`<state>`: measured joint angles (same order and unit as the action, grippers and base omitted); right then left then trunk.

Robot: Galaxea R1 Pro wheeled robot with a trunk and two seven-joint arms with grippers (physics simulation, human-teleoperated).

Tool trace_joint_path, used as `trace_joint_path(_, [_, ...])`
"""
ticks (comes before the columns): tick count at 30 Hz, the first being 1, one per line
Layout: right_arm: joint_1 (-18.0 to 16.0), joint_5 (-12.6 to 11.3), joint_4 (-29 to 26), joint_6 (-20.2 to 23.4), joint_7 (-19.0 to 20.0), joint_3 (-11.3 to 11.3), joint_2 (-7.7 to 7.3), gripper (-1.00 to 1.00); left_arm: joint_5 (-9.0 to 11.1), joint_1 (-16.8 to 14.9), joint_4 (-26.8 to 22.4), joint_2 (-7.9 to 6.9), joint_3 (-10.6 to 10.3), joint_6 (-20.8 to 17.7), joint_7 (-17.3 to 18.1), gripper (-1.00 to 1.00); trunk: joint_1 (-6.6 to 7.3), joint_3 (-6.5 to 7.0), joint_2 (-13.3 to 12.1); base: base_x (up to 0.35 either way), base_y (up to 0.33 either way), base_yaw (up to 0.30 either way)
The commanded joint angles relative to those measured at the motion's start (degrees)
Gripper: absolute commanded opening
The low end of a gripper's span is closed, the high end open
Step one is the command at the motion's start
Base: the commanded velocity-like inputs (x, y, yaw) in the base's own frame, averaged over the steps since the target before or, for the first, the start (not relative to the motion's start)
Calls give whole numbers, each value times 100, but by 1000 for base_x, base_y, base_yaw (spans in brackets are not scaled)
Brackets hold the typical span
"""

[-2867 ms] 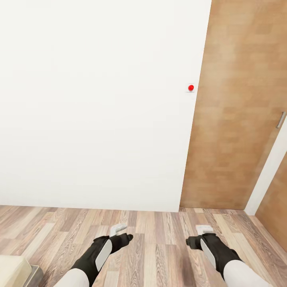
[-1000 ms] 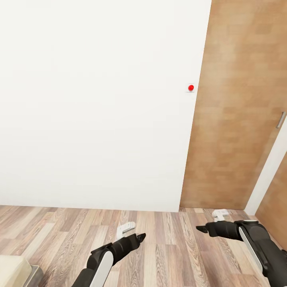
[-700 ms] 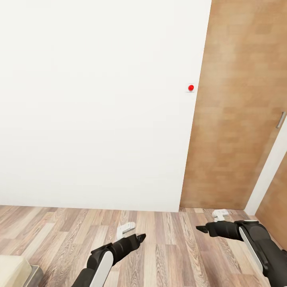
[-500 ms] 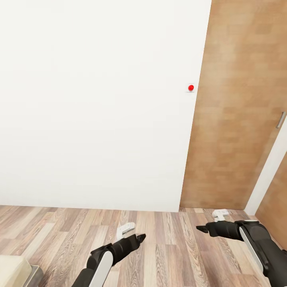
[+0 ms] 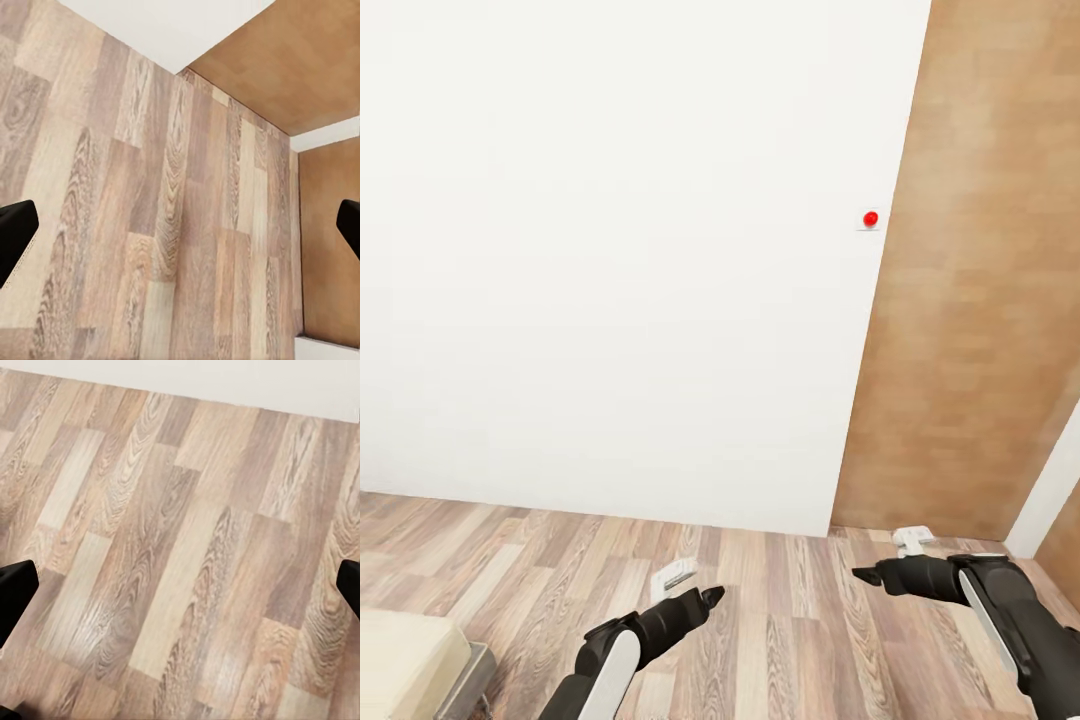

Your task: Put all the toys in the child's room - the three board games (two on the bed and one on the table), the two jigsaw puzzles on the table, and the tennis ball on the table - inside the toy box on the table in the child's room.

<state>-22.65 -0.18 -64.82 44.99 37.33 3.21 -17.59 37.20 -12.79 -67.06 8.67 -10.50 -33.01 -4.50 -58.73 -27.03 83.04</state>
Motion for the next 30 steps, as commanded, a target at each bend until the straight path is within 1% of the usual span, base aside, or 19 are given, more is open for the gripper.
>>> trace_joint_path(1, [-2,-3,-6,37,22,9,0,100,59,-4,-6,0,-5,-20,-47,100,0,-9,4,0,0,269])
trace_joint_path(7, [-27,-4,100,32,20,12,1,100,74,-4,-6,-10,7,-13,-48,100,0,-22,4,0,0,275])
trace_joint_path(30, [-31,0,114,27,20,13,1,100,70,4,-9,-23,-40,6,18,100,0,-73,4,0,0,277])
